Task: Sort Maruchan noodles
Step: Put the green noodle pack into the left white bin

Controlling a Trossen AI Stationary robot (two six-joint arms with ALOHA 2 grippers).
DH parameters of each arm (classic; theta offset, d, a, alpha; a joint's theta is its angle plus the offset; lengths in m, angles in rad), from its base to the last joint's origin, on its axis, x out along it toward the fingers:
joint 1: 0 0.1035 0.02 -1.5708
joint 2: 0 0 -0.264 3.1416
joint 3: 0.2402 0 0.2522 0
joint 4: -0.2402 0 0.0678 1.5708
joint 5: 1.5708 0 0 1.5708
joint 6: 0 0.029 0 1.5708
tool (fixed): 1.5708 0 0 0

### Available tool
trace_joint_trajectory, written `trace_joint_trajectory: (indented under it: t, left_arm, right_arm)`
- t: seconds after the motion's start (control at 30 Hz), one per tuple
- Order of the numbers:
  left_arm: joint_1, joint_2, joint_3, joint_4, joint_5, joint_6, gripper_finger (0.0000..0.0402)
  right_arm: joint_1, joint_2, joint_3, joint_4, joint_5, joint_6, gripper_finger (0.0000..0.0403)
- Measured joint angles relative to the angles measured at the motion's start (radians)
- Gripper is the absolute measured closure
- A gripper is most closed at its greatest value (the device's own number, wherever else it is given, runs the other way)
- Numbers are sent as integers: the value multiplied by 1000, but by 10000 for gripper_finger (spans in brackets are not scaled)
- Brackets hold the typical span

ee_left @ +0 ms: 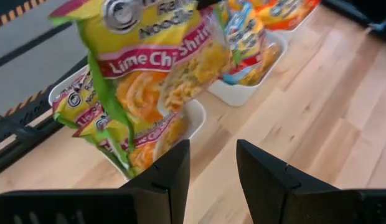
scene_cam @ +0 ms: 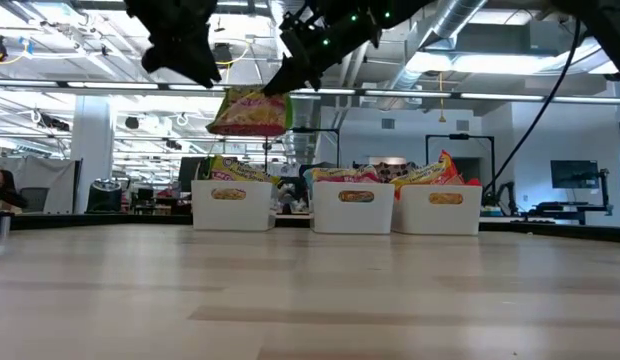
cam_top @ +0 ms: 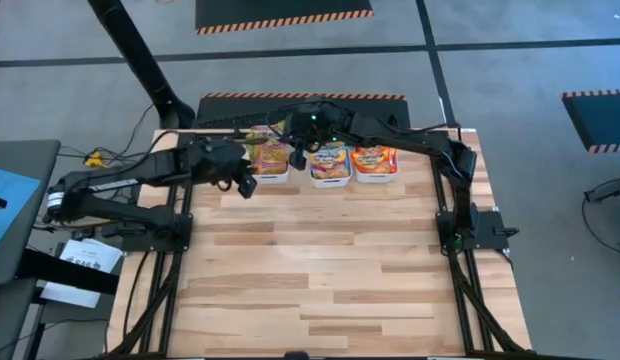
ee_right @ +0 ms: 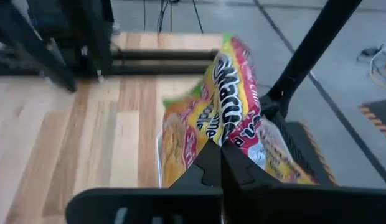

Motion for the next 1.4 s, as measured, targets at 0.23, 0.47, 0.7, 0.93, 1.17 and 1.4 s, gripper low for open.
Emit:
trace_joint_trajectory:
  t: [0.23,0.47,0.7,0.93,1.17,1.4]
  left_arm:
    - [111,54,-34,89,164,36,285]
    - [178,121,-61,108,212,44,285]
    - [207,183,-62,154,250,44,285]
    - [216,255,-63,147,259,23,285]
    - [236,280,-63,111,207,-20,285]
    - [254,278,-63,92,193,-23,285]
  right_arm:
    - [-12,37,-5,12,-27,12,400]
    - [-8,48,-2,17,-27,0,400]
    - [3,48,-2,12,-25,0,400]
    - [2,83,-5,4,-23,55,400]
    - [13,131,-3,24,-29,94,400]
    - [15,146,-2,33,-27,97,400]
